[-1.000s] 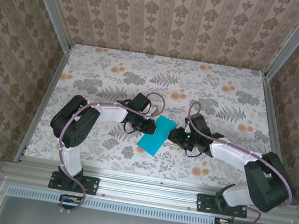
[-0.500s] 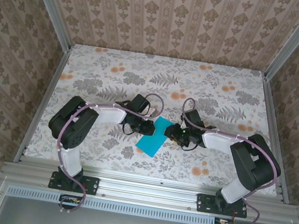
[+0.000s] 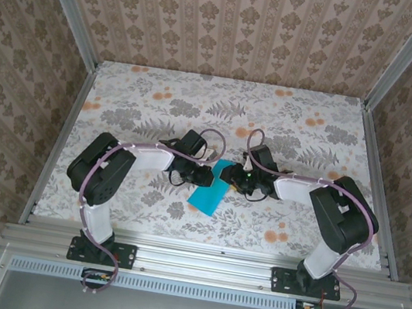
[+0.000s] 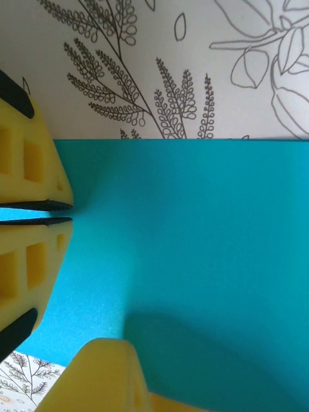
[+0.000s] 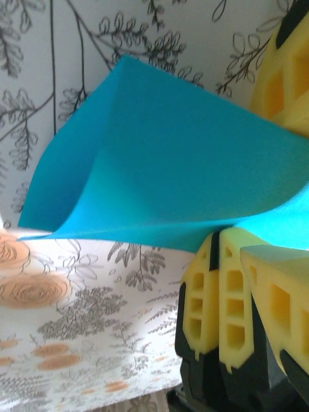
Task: Fold a paper plane with a square sheet of paper (pick it up from the middle)
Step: Fold the triangle a second time at the center of the table.
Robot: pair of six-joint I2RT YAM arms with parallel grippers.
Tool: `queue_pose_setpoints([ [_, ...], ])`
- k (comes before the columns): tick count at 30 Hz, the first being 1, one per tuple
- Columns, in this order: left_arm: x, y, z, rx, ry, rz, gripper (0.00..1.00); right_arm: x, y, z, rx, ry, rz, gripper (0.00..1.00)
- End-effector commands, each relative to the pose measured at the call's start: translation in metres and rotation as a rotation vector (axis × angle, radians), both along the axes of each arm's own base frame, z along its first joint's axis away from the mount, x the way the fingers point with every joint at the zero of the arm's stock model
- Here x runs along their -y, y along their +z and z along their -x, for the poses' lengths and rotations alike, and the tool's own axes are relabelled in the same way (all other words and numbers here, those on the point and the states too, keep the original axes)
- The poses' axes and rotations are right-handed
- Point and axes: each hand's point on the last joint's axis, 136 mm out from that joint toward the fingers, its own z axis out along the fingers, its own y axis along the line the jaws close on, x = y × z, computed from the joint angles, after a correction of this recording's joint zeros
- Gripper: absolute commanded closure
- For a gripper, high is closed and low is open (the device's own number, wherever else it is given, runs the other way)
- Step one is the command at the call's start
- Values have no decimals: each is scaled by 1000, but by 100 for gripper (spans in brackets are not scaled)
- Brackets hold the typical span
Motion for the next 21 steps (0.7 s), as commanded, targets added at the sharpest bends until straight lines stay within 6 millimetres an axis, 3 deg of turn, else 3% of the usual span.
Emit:
queue_pose_setpoints([
  [1, 0, 1, 2, -28, 24, 13, 85, -5, 4, 5, 5, 7, -47, 61],
  [9, 3, 16, -8, -15, 40, 54, 80, -3, 12, 3, 50, 4, -49, 79],
  [16, -1, 51, -16, 24, 55, 122, 58, -6, 41, -5, 110, 14, -99, 92],
  [21, -18, 87, -22, 79, 96, 165, 43, -10, 73, -11, 156, 58, -150, 94],
])
